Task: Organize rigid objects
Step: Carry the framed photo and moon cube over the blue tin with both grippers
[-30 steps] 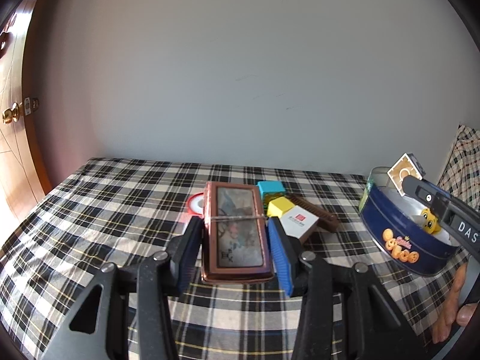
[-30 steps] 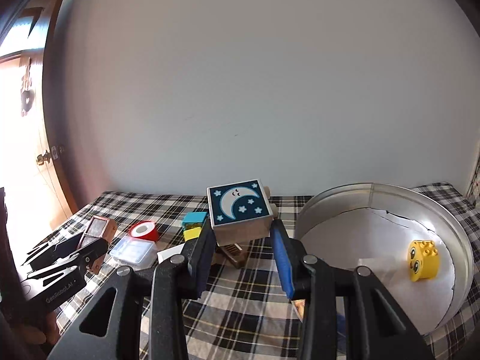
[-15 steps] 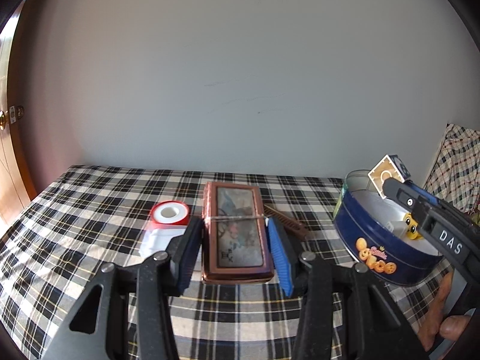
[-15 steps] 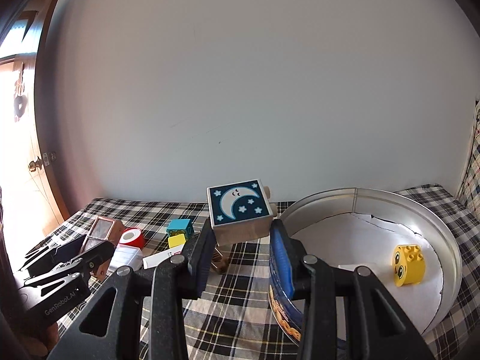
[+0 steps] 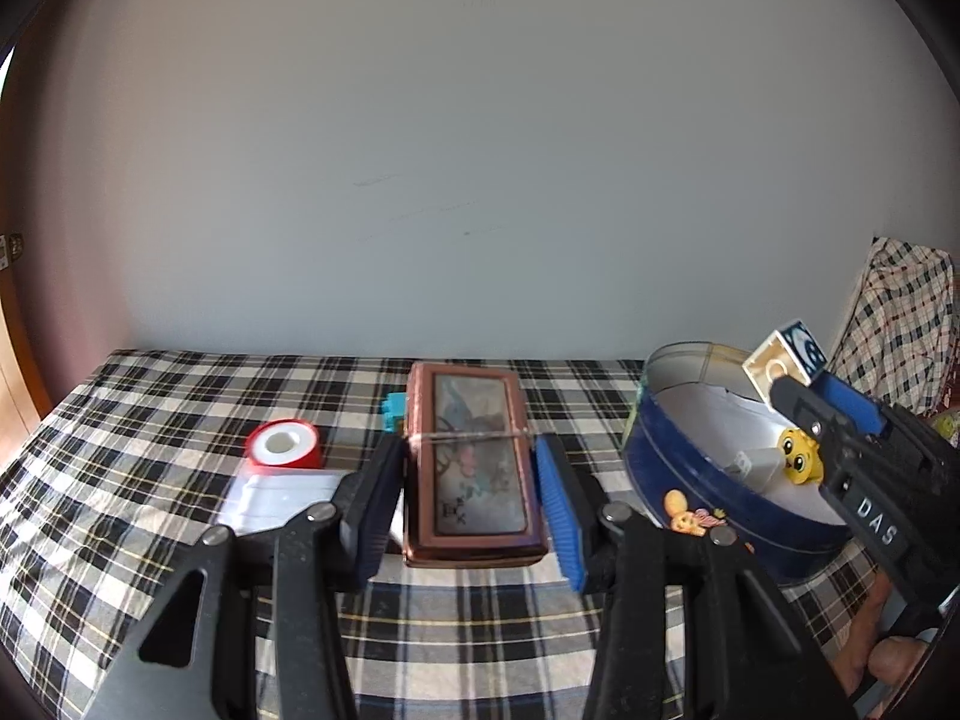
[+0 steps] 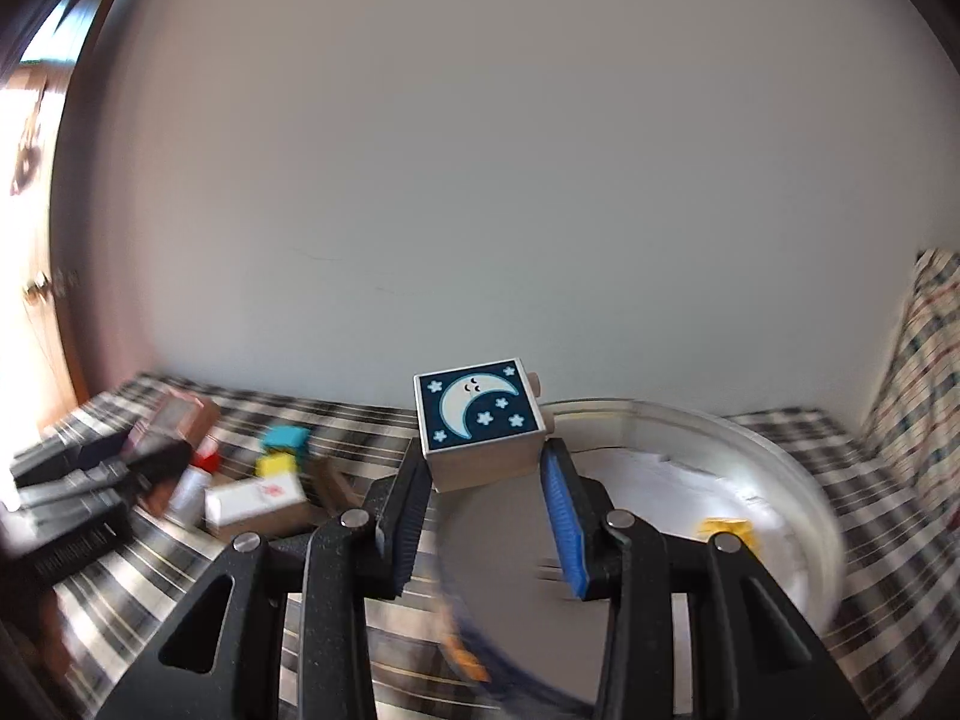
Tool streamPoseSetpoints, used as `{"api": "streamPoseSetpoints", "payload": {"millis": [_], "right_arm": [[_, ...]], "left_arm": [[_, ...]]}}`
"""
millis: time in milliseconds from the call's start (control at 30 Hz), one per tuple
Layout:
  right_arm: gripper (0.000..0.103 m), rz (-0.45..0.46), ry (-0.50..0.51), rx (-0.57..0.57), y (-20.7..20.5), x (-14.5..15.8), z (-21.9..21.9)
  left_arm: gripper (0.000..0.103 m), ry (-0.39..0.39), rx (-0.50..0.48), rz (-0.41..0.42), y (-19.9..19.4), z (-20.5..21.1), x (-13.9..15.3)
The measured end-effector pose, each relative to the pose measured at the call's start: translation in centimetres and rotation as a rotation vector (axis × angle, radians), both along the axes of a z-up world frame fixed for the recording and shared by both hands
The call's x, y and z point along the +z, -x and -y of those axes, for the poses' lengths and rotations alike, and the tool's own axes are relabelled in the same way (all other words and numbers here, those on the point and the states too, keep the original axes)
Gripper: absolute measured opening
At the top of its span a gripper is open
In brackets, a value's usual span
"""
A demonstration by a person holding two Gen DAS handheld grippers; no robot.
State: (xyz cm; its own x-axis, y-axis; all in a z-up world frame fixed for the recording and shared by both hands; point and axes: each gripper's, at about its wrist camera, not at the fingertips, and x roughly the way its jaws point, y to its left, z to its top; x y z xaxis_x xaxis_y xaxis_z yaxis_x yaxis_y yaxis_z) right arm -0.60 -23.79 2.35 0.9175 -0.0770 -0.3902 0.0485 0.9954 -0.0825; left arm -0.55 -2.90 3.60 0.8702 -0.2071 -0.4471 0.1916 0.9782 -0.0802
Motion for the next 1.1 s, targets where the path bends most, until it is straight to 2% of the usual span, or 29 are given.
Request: {"api": "streamPoseSetpoints", "payload": {"millis": [100, 267, 667, 1100], "right_arm": [[0.040, -0.011, 0.014, -0.034, 0.3, -0.3, 1.9], [0.040, -0.014, -0.046, -0.100, 0.3, 0.0, 5.9], [0.040, -0.005, -0.041, -0.240, 0.6, 0.3, 13.5], [0.040, -0.072, -0.015, -0.323, -1.6, -0.7, 17.9]], "left_arm": [[0.044, -0.002, -0.014, 0.002, 0.0, 1.3, 0.0], [0.044, -0.011, -0.044, 0.010, 0.0, 3.8, 0.0], [0.044, -0.027, -0.136, 0.030, -0.3, 10.0, 0.5], [0.044, -0.047, -0.244, 0.012, -1.9, 17.5, 0.2]]}}
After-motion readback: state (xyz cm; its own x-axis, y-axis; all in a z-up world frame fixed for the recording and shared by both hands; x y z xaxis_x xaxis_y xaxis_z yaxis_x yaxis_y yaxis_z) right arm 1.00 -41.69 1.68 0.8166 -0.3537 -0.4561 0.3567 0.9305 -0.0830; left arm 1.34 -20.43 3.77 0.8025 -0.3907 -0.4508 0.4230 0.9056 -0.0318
